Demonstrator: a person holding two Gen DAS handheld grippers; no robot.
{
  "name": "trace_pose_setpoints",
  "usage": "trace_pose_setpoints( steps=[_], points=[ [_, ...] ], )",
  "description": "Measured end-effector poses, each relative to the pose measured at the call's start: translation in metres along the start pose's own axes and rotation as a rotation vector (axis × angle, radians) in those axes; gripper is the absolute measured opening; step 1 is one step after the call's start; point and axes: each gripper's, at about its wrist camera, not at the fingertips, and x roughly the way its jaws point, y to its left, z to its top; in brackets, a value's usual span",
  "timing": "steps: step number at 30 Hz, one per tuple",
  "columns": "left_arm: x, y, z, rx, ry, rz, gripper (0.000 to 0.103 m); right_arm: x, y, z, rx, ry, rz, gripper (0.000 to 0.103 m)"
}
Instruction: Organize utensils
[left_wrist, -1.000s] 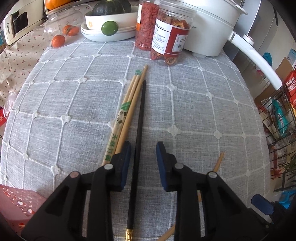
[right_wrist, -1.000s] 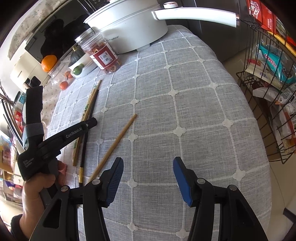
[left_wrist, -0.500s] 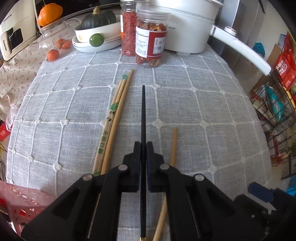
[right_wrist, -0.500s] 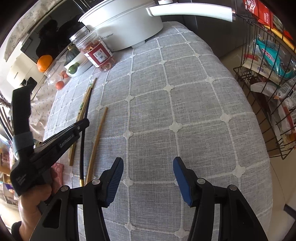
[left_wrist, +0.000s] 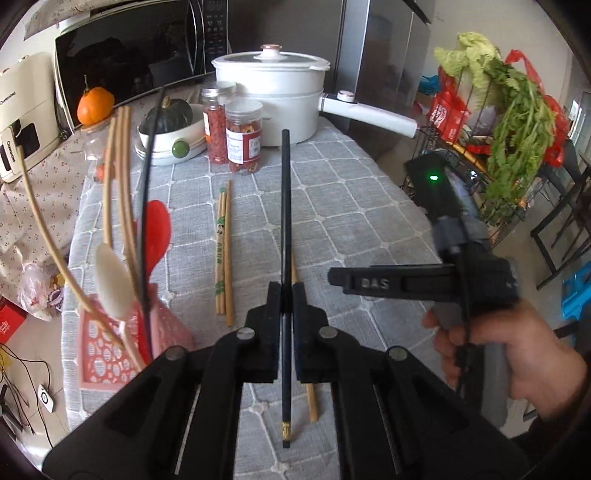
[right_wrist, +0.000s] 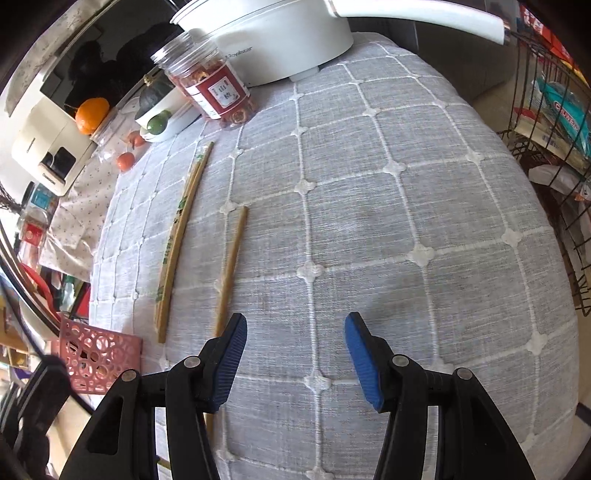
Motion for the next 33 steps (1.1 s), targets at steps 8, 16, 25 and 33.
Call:
trace_pose_setpoints(
  steps=[8, 16, 25, 33],
  points=[
    [-0.053, 0.033, -0.012, -0.014, -0.085, -0.026, 0.007, 0.027, 0.041, 0.005, -0.041, 0.024, -0.031, 0.047],
    [-0.068, 0.052, -0.017, -0.043, -0.140, -0.065, 0.007, 0.039, 0.076, -0.003, -0.244, -0.026, -0.247, 0.015],
    [-0.111, 0.067, -0.017, -0.074, -0.241, -0.108, 0.007, -0.011, 0.065, -0.009, -0.196, -0.105, -0.080, 0.007],
    [-0.150, 0.091, -0.014, -0.117, -0.356, -0.083, 0.007, -0.093, 0.087, -0.031, -0.273, -0.306, 0.031, 0.007]
  ],
)
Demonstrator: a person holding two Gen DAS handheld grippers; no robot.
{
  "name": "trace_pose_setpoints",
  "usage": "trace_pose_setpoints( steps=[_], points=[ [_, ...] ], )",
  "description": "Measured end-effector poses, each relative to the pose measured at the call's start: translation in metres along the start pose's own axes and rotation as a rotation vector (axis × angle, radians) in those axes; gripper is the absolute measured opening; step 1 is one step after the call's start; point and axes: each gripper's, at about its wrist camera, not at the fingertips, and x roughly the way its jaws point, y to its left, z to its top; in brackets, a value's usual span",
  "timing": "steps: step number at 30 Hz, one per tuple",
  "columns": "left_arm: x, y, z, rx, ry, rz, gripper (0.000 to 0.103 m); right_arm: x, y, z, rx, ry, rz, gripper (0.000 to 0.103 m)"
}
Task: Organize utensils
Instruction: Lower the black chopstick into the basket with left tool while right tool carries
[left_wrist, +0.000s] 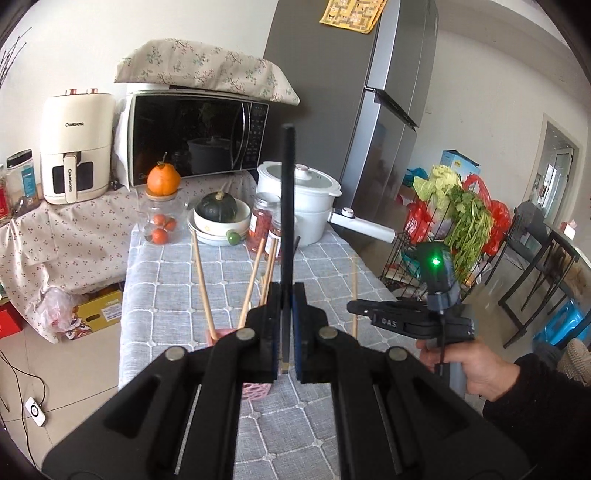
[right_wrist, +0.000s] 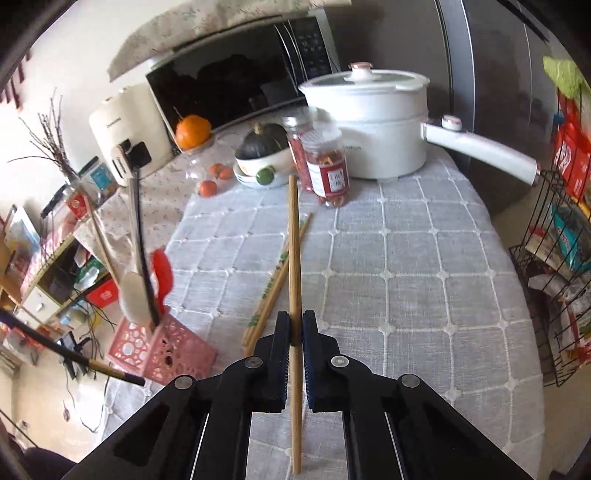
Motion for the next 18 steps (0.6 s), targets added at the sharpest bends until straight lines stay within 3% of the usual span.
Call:
trace_pose_setpoints(
  steps=[9, 18],
  points=[
    [0.001, 0.023, 0.009, -0.003, -0.055, 0.114, 0.007, -0.052, 0.034, 0.016, -0.040, -0.178, 0.088, 0.007],
    [0.044, 0.039, -0.005, 0.008, 0.074, 0.167, 0.007, -0.078, 0.057, 0.028, -0.058, -0.259, 0.174, 0.007]
  ],
)
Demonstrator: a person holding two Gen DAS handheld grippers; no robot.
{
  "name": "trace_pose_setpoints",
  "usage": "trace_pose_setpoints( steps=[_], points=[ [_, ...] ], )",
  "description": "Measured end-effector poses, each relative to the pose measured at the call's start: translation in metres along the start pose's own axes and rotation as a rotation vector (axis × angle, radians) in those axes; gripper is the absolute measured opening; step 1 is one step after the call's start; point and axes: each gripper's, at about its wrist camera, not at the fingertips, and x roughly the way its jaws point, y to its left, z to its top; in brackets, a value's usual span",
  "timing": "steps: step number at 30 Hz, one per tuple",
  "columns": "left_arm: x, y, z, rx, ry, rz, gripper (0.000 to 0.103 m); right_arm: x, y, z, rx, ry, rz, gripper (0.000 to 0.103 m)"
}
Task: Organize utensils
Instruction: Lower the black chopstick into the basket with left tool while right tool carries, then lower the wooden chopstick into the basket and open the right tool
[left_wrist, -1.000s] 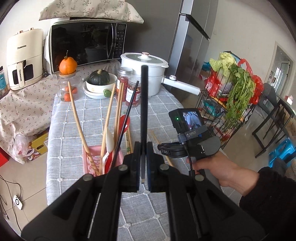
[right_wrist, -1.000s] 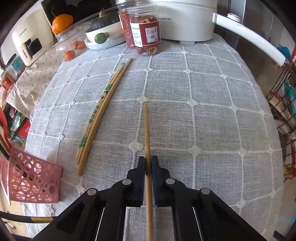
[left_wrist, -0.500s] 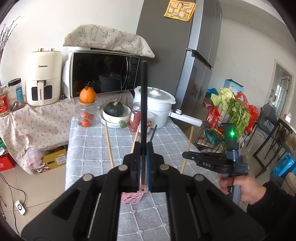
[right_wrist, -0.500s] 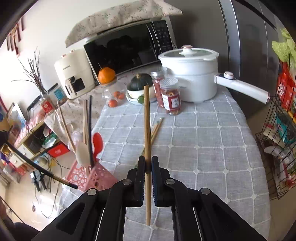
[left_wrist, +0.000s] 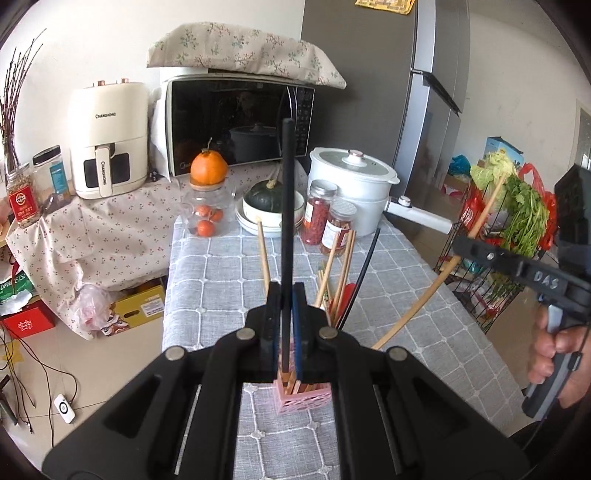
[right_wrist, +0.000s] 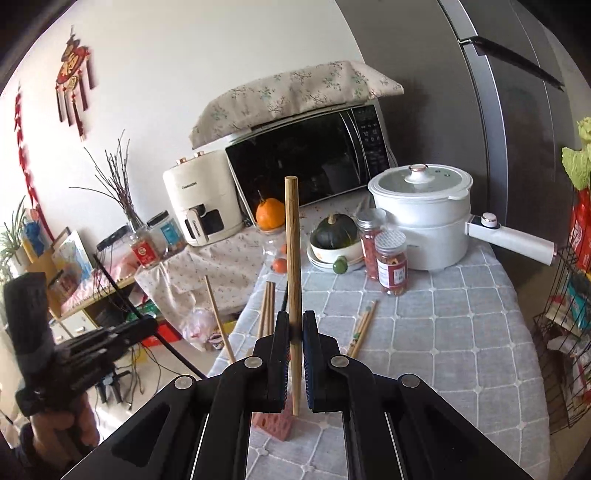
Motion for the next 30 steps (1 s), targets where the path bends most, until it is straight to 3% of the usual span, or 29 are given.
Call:
trace_pose_setpoints(
  steps=[5, 7, 9, 13, 23, 30],
  points=[
    [0.025, 0.005, -0.007, -0.022, 0.075, -0.017, 0.008, -0.004, 0.011, 0.004, 0.003, -0.018, 0.049, 0.007],
    [0.029, 0.006, -0.008, -0.035, 0.088, -0.019, 0.022, -0.002, 0.014, 0.004, 0.004, -0.013, 0.065, 0.007],
    [0.026, 0.007, -0.008, -0.054, 0.082, -0.021, 0.046, 0.001, 0.016, 0.003, 0.007, -0.006, 0.078, 0.007],
    [0.020, 0.008, -0.005, -0.065, 0.078, -0.022, 0.051, 0.006, 0.022, 0.001, 0.003, 0.006, 0.093, 0.007],
    [0.017, 0.009, -0.016, -0.039, 0.121, 0.039, 0.076, 0.042, 0.027, -0.015, -0.009, 0.104, 0.072, 0.007],
    [0.020, 0.010, -0.020, -0.043, 0.145, 0.047, 0.079, 0.070, 0.028, -0.029, -0.008, 0.185, 0.063, 0.008]
  ],
)
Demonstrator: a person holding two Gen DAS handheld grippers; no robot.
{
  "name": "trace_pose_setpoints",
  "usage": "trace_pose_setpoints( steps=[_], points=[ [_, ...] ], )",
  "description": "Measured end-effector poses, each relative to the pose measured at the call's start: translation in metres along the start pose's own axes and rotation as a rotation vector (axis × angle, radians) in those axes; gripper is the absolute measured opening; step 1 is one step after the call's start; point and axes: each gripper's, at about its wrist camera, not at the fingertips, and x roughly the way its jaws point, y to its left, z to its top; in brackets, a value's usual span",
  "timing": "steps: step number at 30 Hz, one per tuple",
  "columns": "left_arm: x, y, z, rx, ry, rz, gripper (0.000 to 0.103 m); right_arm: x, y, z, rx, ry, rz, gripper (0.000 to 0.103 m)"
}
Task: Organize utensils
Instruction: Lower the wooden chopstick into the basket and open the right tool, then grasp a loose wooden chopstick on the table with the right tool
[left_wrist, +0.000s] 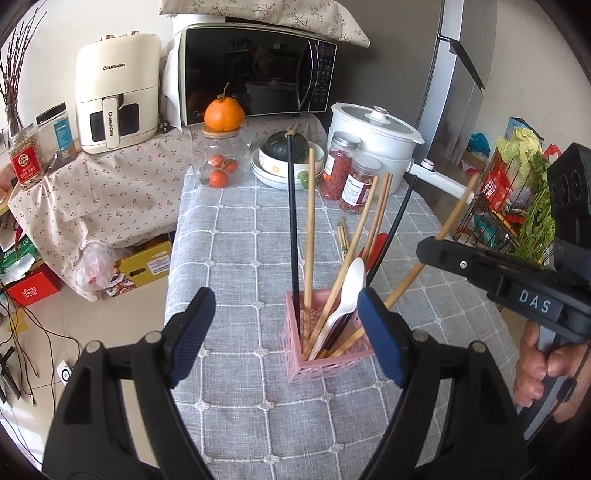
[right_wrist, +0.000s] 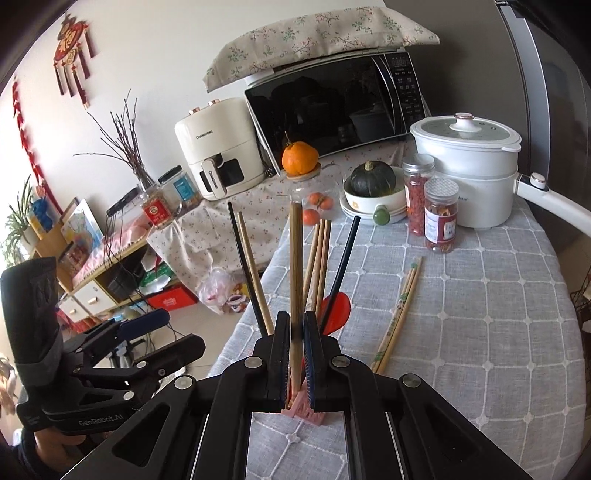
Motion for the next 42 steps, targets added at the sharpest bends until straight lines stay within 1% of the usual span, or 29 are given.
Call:
trace_pose_setpoints(
  steps=[2, 3, 4, 7, 8, 9, 10, 12, 15, 19, 21, 26, 29, 34, 36, 37, 40, 42],
  points=[
    [0.000, 0.000, -0.001, 0.000, 0.003, 0.002, 0.080, 0.003, -0.002, -0.002, 0.006, 0.012, 0.001, 0.010],
    [0.000, 0.000, -0.001, -0.001, 0.004, 0.002, 0.080, 0.003, -0.003, -0.002, 0.014, 0.015, 0.005, 0.015],
    [0.000, 0.001, -0.001, -0.001, 0.005, 0.000, 0.080, 0.002, -0.005, -0.001, 0.022, 0.013, 0.009, 0.018],
    [-0.002, 0.001, -0.001, -0.009, 0.003, -0.003, 0.081, -0.006, -0.012, 0.002, 0.047, -0.015, 0.007, 0.034],
    [-0.002, 0.002, -0.001, -0.013, 0.002, -0.004, 0.082, -0.010, -0.015, 0.003, 0.058, -0.028, 0.006, 0.042],
    [-0.003, 0.002, -0.001, -0.019, 0.001, -0.007, 0.082, -0.014, -0.019, 0.005, 0.070, -0.042, 0.004, 0.047],
    [-0.004, 0.003, 0.000, -0.025, -0.001, -0.009, 0.083, -0.017, -0.023, 0.007, 0.083, -0.053, 0.000, 0.048],
    [-0.005, 0.004, 0.000, -0.037, -0.004, -0.015, 0.086, -0.021, -0.034, 0.008, 0.108, -0.066, -0.016, 0.054],
    [-0.007, 0.006, -0.001, -0.059, -0.008, -0.015, 0.088, -0.016, -0.055, 0.007, 0.139, -0.061, -0.069, 0.059],
    [-0.007, 0.010, -0.002, -0.088, -0.005, -0.018, 0.089, 0.018, -0.085, 0.001, 0.141, 0.000, -0.166, 0.059],
    [-0.007, 0.010, -0.002, -0.093, -0.003, -0.022, 0.089, 0.043, -0.099, -0.004, 0.143, 0.050, -0.191, 0.059],
    [-0.006, 0.011, -0.001, -0.092, 0.005, -0.034, 0.089, 0.103, -0.128, -0.009, 0.148, 0.126, -0.210, 0.059],
    [-0.004, 0.012, -0.001, -0.090, 0.014, -0.033, 0.089, 0.134, -0.138, -0.004, 0.143, 0.134, -0.205, 0.058],
    [0.001, 0.013, -0.003, -0.083, 0.037, -0.032, 0.089, 0.181, -0.141, 0.006, 0.103, 0.147, -0.211, 0.055],
    [0.003, 0.012, -0.004, -0.077, 0.048, -0.038, 0.089, 0.194, -0.141, 0.007, 0.076, 0.157, -0.246, 0.051],
    [0.003, 0.011, -0.004, -0.074, 0.049, -0.041, 0.089, 0.195, -0.139, 0.008, 0.041, 0.145, -0.273, 0.050],
    [0.000, 0.009, -0.004, -0.065, 0.046, -0.052, 0.089, 0.198, -0.133, 0.007, -0.038, 0.182, -0.316, 0.047],
    [-0.002, 0.006, -0.004, -0.058, 0.043, -0.060, 0.089, 0.192, -0.133, 0.003, -0.065, 0.210, -0.325, 0.040]
  ],
)
